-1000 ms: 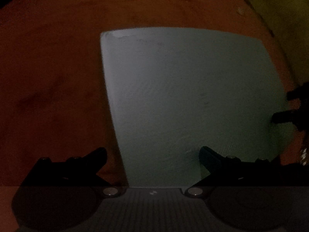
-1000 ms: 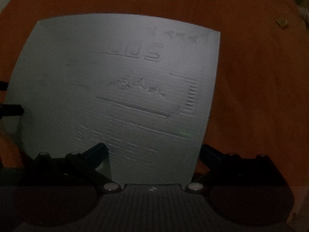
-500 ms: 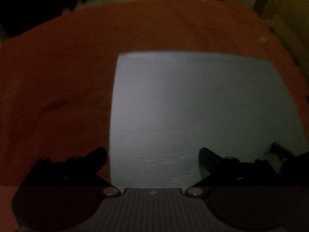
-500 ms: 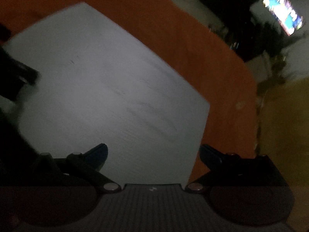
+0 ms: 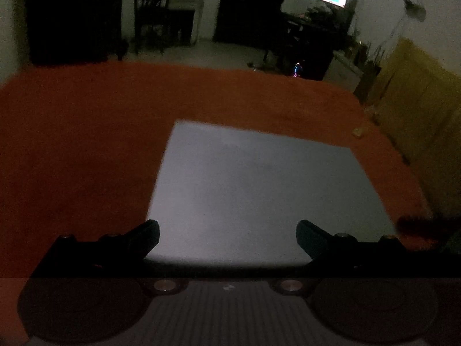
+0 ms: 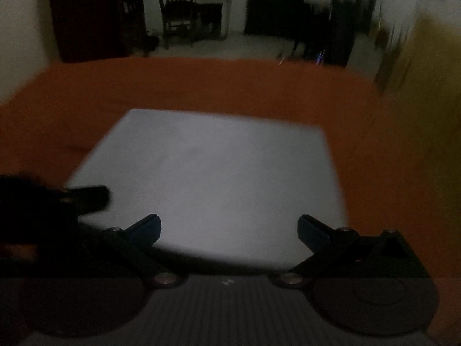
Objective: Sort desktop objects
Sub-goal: 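Lower the white lid onto the box rim with both tools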
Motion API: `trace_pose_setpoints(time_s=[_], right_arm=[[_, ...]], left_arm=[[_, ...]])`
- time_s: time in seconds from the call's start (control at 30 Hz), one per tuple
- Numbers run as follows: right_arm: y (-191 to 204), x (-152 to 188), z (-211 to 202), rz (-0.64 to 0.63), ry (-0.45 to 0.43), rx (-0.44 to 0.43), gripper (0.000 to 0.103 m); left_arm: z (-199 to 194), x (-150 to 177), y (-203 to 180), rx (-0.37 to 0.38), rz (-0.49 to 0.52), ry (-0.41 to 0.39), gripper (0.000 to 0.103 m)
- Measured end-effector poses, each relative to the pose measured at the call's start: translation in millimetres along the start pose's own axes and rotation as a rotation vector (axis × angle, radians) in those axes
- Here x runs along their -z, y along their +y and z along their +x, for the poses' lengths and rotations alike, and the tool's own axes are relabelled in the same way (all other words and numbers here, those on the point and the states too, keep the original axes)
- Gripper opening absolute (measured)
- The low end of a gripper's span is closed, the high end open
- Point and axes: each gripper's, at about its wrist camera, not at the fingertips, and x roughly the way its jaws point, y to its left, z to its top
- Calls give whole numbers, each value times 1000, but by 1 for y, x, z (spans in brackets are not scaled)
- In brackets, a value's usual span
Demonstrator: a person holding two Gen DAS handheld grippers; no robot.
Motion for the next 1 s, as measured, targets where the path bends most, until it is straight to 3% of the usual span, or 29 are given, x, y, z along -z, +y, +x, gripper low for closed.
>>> trace_pose_setpoints(time_s=[0.13,0.23,0.37,0.43,0.57,0.83,1.0], right_arm=[[-24,27,-32,192,-36,-81,103],[-39,52,-49,269,-38,-89,103],[-58,72,-71,334,-1,-98,103],[-54,72,-84,299,-12,-95,103],[-33,70,-88,152,-46,40,103],[-34,67,-84,164,-8,37,103],[-30,72,-69,144,8,41,103]], left_arm=[[-18,28,25,17,-131,14,103],[-33,57,34,-24,-89,-12,103],[-41,85,25,-79,60,-6,103],[-51,86,20,-55,102,-12,103],[-39,80,19,-57,112,38,102],[-40,83,36,-48,41,72,102],[-43,91,38,-73,63,90,102]])
